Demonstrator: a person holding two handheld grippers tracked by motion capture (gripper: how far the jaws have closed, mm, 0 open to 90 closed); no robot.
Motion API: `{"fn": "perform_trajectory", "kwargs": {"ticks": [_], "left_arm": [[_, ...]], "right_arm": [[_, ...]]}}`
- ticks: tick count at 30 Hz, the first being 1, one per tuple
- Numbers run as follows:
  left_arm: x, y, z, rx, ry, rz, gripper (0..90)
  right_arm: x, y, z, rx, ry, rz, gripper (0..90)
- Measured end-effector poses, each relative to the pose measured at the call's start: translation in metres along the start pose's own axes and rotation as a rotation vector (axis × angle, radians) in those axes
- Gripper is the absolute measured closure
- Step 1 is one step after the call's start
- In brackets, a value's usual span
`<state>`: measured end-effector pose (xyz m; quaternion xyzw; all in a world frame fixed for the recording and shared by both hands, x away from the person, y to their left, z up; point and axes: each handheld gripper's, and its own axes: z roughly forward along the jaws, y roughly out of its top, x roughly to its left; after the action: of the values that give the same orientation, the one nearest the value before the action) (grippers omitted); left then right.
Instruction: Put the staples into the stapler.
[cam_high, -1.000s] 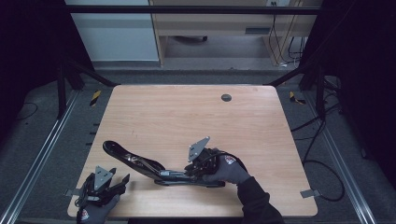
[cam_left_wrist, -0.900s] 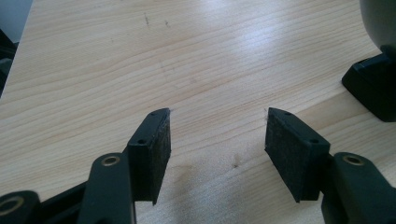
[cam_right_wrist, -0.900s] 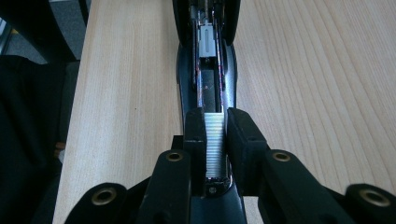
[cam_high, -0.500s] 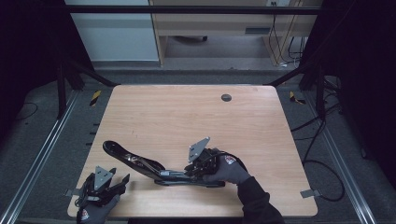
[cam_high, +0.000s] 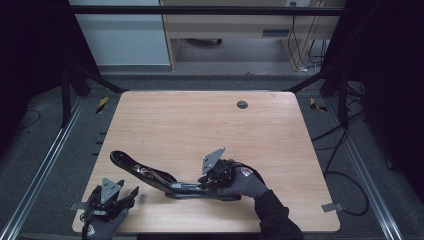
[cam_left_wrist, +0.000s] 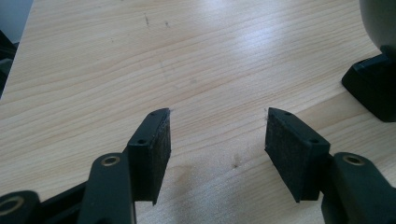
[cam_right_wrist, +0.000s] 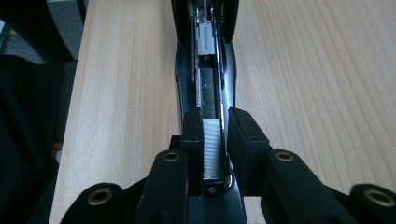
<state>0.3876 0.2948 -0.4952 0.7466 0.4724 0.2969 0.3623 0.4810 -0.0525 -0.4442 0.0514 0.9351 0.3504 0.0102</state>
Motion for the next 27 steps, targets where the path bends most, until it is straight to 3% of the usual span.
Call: {"fn": "perform_trajectory", "kwargs": {"ticks": [10, 16, 27], "left_arm": [[-0.001, 0.001, -0.002, -0.011, -0.003, -0.007, 40.1], [0.001, 0.001, -0.004, -0.025, -0.016, -0.025, 39.8], [0.000, 0.004, -0.007, -0.051, -0.044, -0.042, 38.3]], "right_arm": [[0.001, -0.003, -0.014, -0.053, -0.083, 0.039, 75.4], [0.003, -0.007, -0.026, -0.096, -0.157, 0.095, 72.9], [0.007, -0.029, -0.049, -0.173, -0.326, 0.268, 64.1]]}}
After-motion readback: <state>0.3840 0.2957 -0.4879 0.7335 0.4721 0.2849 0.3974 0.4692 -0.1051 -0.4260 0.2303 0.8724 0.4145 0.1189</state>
